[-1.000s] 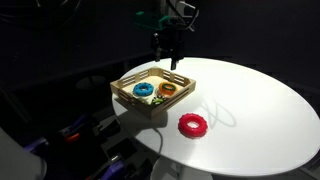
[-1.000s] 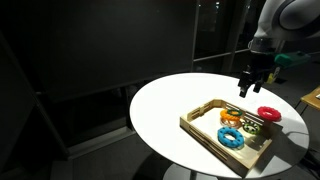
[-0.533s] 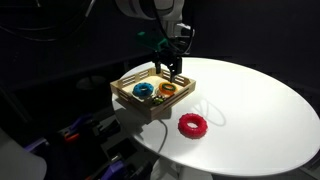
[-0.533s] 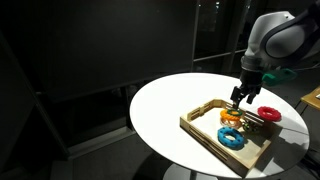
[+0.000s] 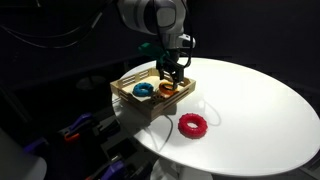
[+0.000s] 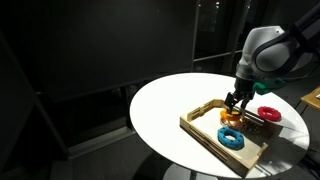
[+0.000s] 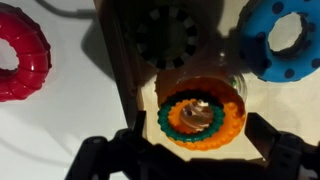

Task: Remove the dark green ring from the crate and put it on the left side of the table

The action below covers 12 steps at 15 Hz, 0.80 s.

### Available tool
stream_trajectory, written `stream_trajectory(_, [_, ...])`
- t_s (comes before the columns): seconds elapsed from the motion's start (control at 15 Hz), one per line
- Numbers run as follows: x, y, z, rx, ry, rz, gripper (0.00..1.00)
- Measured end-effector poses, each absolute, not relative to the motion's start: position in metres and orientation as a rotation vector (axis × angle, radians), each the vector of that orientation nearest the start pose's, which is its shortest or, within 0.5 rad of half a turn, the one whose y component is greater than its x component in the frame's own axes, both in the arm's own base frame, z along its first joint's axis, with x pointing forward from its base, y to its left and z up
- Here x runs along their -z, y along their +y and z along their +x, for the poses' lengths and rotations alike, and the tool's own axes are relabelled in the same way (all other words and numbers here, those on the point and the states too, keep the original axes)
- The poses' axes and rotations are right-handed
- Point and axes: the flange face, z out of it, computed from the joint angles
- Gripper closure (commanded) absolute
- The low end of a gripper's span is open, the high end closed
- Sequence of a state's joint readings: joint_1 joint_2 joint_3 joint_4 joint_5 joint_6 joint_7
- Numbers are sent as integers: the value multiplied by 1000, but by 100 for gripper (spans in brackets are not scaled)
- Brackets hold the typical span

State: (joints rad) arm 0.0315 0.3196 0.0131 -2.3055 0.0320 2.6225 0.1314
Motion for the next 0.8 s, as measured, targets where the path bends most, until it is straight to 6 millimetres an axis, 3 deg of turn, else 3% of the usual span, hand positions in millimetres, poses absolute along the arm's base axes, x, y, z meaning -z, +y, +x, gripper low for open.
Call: stream_trajectory(0.8, [-189, 25, 543, -14, 186, -3115, 0])
